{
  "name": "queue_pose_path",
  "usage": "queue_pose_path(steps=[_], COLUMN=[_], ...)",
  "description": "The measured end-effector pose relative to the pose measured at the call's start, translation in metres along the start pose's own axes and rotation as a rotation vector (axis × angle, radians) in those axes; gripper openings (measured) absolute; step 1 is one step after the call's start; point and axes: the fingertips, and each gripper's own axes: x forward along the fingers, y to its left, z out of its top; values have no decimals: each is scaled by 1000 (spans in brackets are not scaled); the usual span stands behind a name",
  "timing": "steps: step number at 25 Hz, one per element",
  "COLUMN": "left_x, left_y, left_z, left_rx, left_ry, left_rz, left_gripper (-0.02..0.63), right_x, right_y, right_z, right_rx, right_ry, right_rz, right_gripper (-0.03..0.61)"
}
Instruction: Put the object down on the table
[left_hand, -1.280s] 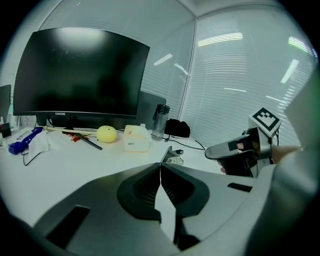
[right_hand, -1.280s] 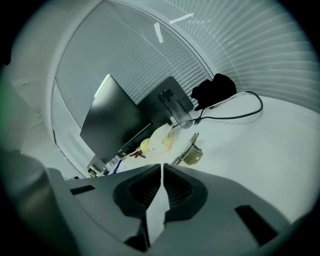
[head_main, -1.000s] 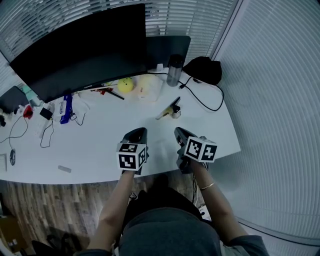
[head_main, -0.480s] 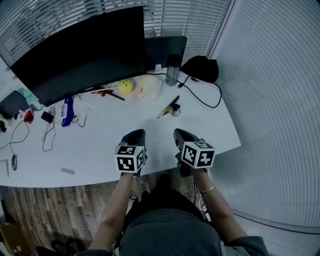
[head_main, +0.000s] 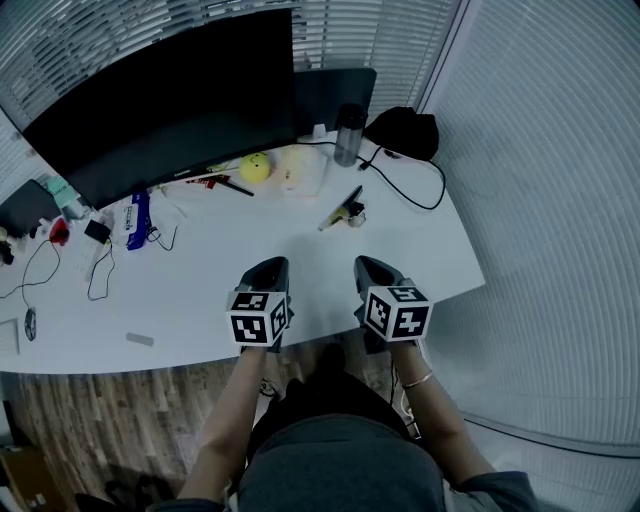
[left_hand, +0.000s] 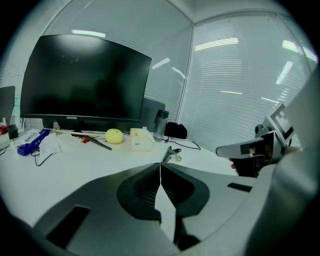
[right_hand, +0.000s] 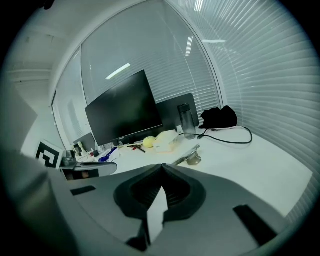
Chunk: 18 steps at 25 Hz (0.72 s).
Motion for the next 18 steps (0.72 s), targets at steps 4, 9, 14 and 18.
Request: queue_pose_path(steps=[4, 9, 14, 18], left_x=[-4, -2, -1, 2], left_y=[4, 7, 8, 8], left_z=[0, -3, -5, -3], left_rx=[-6, -29, -28, -27], left_ry=[-2, 4, 10, 9], left_rz=[3, 2, 6, 8], left_gripper=[25, 25, 25, 25], right_x=[-1, 4, 7, 10], right_y=[1, 2, 5, 2], right_z=[-3, -5, -4, -6], right_rx=[-33, -44, -73, -70], right_ry=[12, 27, 37, 47], right_rz=[-15, -2, 17, 19], right_gripper=[2, 2, 2, 2])
